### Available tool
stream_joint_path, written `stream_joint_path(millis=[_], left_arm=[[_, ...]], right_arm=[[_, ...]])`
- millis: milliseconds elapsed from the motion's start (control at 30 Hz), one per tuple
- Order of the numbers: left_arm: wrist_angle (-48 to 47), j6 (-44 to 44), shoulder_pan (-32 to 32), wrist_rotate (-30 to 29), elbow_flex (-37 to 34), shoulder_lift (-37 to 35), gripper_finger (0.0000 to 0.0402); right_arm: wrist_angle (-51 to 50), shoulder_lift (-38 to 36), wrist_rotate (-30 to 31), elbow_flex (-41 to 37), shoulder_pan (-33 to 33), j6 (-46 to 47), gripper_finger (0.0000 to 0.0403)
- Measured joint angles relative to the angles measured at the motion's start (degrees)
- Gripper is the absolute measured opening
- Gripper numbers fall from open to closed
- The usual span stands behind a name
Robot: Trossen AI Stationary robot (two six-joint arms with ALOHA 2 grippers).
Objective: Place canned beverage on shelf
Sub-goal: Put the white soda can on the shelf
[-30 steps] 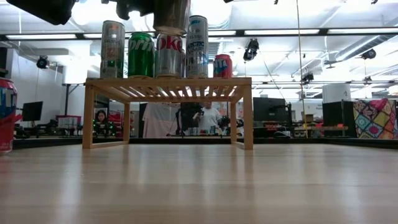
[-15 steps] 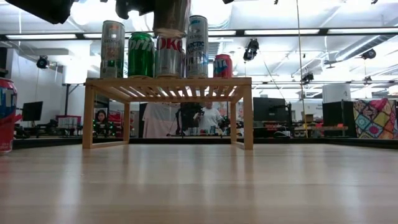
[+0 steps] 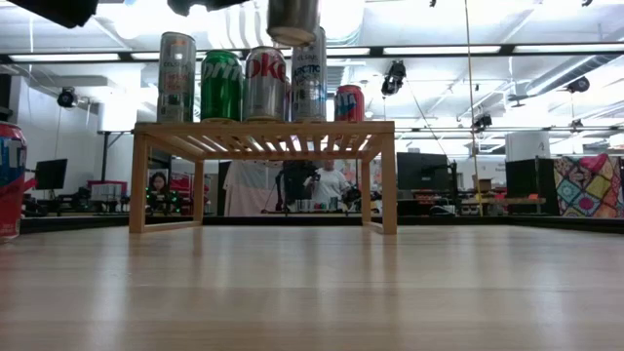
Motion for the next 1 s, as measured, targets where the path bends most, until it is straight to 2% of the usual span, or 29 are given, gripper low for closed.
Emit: stream_joint_path(millis=[167, 367, 467, 733, 800, 1000], left_arm=[[-6.7, 0.1, -0.8, 0.0, 0.0, -3.7, 0.0326], [-19.8, -1.1, -1.5, 1.1, -0.1, -12.6, 0.0294], [-28.3, -3.5, -1.5, 5.8, -0.5, -18.1, 0.0277], [-56.6, -11.5, -1.3, 24.1, -0.4, -32.6, 0.0222], [-62.1, -13.2, -1.3, 26.2, -0.4, -35.1, 0.0206], [-74.8, -15.9, -1.4, 26.7, -0.5, -40.3, 0.015]], right_arm=[[-6.0, -2.8, 0.0, 0.0, 0.0, 2.2, 0.0284], [-12.1, -3.2, -0.2, 0.0, 0.0, 4.5, 0.0284], [-13.0, -2.2, -0.8, 0.0, 0.0, 6.3, 0.0284], [-9.7, 3.4, -6.6, 0.0, -1.0, 7.4, 0.0284], [-8.3, 5.5, -7.8, 0.0, -1.6, 7.3, 0.0284], [-6.8, 9.4, -15.2, 0.7, -4.9, 9.0, 0.0284]])
